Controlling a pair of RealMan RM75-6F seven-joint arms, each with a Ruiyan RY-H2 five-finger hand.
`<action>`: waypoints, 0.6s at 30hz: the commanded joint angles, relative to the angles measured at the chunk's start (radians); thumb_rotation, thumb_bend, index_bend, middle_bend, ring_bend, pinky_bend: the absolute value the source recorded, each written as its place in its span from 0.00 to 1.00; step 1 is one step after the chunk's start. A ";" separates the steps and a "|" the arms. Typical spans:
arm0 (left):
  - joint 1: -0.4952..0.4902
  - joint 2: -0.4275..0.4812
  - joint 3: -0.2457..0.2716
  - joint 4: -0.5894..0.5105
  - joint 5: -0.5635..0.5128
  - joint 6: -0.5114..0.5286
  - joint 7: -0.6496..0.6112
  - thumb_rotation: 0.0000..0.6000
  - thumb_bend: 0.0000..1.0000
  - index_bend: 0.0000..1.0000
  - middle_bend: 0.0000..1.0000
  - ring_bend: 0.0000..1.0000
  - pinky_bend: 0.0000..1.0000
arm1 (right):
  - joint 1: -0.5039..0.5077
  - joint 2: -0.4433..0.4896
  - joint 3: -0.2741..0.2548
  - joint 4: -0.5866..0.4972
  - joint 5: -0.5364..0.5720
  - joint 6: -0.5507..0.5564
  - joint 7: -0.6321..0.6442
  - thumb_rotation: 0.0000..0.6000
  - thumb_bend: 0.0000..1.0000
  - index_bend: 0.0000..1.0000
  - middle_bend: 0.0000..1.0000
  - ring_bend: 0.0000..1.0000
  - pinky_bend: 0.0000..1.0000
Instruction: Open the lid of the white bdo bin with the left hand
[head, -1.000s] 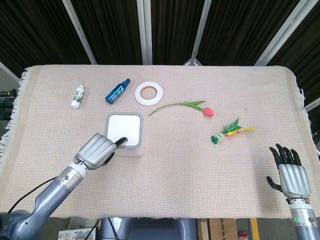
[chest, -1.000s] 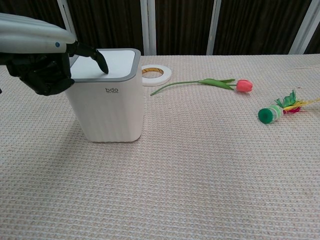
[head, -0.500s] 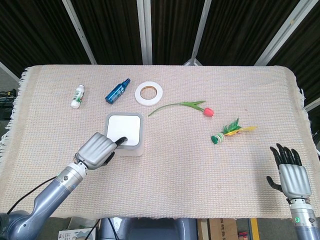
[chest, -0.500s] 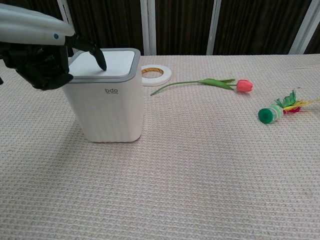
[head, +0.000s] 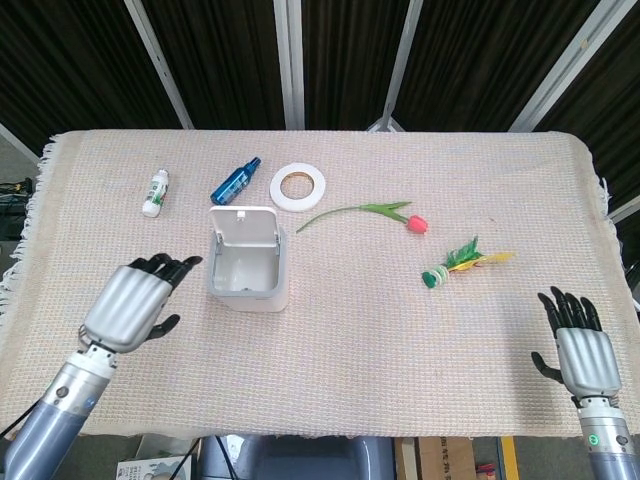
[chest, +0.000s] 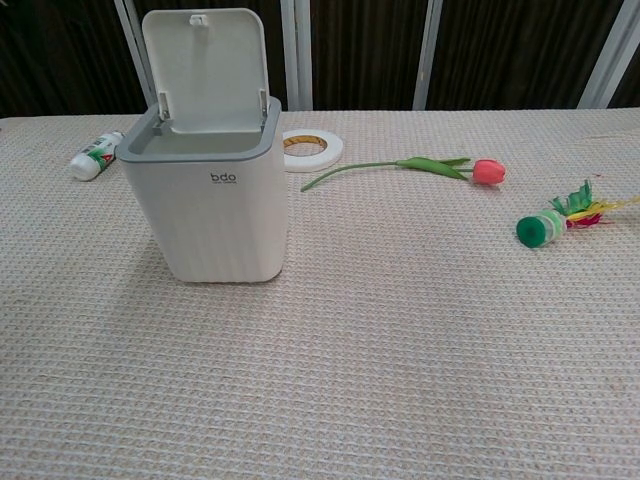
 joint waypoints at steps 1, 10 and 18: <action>0.147 -0.020 0.102 0.090 0.152 0.133 -0.091 1.00 0.25 0.18 0.19 0.10 0.26 | -0.001 0.004 -0.005 -0.003 -0.024 0.011 0.016 1.00 0.27 0.10 0.02 0.01 0.00; 0.347 -0.033 0.204 0.389 0.215 0.224 -0.474 1.00 0.20 0.16 0.12 0.01 0.16 | -0.025 0.025 -0.029 0.004 -0.164 0.114 0.087 1.00 0.27 0.10 0.02 0.01 0.00; 0.401 -0.028 0.188 0.509 0.208 0.222 -0.676 1.00 0.20 0.16 0.11 0.01 0.14 | -0.032 0.054 -0.049 -0.009 -0.216 0.132 0.097 1.00 0.27 0.10 0.02 0.01 0.00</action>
